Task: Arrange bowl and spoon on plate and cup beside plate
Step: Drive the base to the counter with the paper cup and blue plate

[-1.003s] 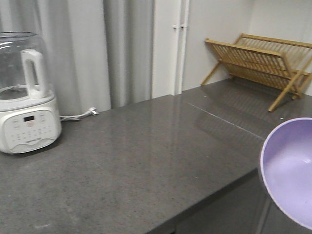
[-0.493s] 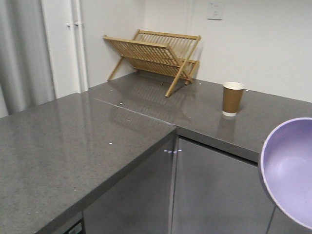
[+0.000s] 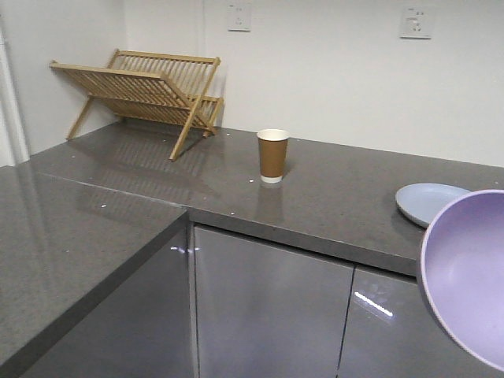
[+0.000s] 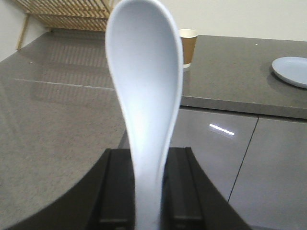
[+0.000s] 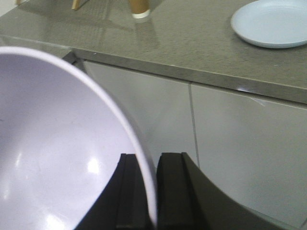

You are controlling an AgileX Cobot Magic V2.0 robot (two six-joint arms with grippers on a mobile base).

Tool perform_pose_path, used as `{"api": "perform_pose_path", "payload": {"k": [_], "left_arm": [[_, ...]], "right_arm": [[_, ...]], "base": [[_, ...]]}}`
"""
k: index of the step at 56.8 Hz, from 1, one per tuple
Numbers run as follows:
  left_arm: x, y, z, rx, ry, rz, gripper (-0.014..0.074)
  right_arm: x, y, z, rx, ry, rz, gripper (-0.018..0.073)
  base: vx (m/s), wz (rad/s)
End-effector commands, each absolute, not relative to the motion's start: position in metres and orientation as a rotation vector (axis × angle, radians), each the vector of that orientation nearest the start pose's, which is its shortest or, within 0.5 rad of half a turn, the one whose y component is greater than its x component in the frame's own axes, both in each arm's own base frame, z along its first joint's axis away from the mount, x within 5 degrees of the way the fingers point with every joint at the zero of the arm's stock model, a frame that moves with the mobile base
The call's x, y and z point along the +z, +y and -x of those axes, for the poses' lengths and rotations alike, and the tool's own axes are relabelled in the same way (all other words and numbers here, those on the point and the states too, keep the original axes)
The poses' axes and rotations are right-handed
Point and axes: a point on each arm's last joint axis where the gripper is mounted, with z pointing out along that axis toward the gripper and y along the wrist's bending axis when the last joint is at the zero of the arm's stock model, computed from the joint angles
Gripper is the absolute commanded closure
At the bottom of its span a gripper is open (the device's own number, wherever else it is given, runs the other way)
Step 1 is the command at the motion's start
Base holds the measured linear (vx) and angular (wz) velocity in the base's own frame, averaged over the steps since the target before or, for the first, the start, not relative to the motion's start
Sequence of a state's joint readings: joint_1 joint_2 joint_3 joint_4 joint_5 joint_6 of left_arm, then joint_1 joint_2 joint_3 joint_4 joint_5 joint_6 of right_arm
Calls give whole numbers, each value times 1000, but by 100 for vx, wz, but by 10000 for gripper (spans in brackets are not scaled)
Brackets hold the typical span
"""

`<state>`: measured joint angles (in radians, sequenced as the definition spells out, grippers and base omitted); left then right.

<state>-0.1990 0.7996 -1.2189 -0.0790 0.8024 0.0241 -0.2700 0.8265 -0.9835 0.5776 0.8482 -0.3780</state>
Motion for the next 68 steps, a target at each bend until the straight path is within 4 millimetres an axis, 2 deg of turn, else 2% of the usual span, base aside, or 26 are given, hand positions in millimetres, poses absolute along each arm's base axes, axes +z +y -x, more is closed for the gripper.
{"api": "perform_pose_path", "payload": {"k": [1, 32, 68], "left_arm": [[481, -31, -121, -236, 1759, -180, 600], [481, -31, -121, -236, 1759, -180, 600], [481, -31, -122, -236, 1760, -180, 600]], "right_arm": [[412, -5, -153, 278, 1951, -72, 568], [412, -5, -153, 278, 1951, -72, 568], [412, -5, -153, 277, 1950, -72, 568]], "base": [[11, -41], [19, -38], [37, -10]]}}
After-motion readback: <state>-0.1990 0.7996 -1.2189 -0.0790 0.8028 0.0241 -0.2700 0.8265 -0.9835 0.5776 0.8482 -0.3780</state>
